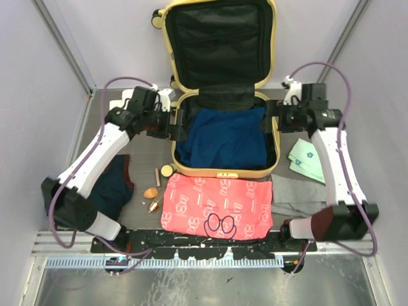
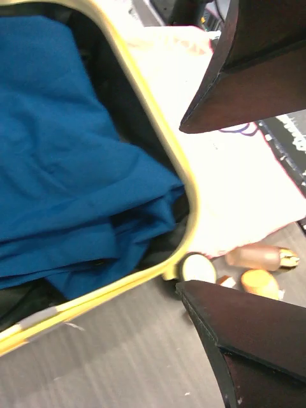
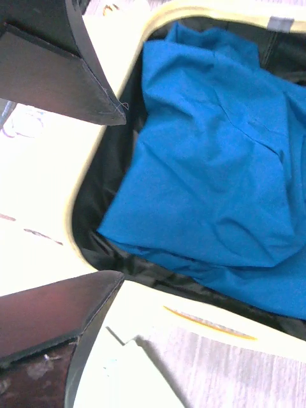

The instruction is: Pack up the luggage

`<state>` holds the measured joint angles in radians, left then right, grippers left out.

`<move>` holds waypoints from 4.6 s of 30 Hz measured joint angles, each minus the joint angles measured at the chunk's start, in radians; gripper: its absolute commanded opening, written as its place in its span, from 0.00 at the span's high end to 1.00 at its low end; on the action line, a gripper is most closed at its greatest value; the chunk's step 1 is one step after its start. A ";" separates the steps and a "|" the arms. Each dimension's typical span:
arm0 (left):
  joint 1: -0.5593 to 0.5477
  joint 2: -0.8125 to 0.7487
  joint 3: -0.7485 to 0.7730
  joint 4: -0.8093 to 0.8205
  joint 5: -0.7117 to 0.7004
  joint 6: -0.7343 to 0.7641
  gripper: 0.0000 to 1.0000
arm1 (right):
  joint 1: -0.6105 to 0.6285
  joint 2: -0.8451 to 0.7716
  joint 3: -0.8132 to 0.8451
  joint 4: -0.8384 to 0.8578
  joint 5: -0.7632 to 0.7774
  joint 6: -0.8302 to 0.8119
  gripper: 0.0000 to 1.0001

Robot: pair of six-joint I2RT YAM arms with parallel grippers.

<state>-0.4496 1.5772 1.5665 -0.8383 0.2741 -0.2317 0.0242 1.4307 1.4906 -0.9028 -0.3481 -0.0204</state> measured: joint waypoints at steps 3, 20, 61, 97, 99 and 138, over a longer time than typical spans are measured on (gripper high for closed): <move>0.005 -0.174 -0.138 0.024 0.010 -0.047 0.02 | -0.036 -0.165 -0.086 -0.010 -0.027 0.046 0.00; 0.013 -0.517 -0.657 -0.072 0.077 -0.282 0.02 | -0.075 -0.609 -0.656 -0.209 -0.153 0.271 0.00; -0.080 -0.374 -1.020 0.365 0.077 -0.471 0.17 | -0.029 -0.438 -1.053 0.112 -0.121 0.541 0.20; -0.162 -0.798 -0.875 0.254 0.374 -0.162 1.00 | 0.029 -0.962 -0.805 -0.043 -0.525 0.363 0.99; -0.162 -0.806 -0.850 0.228 0.389 -0.143 1.00 | 0.029 -1.009 -0.772 -0.053 -0.550 0.357 0.99; 0.129 0.355 0.292 0.283 0.305 -0.041 1.00 | -0.050 0.285 0.083 0.296 -0.231 0.154 0.99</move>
<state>-0.3206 1.9320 1.8584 -0.5552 0.5793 -0.2726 -0.0257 1.7157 1.5738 -0.6064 -0.5793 0.1337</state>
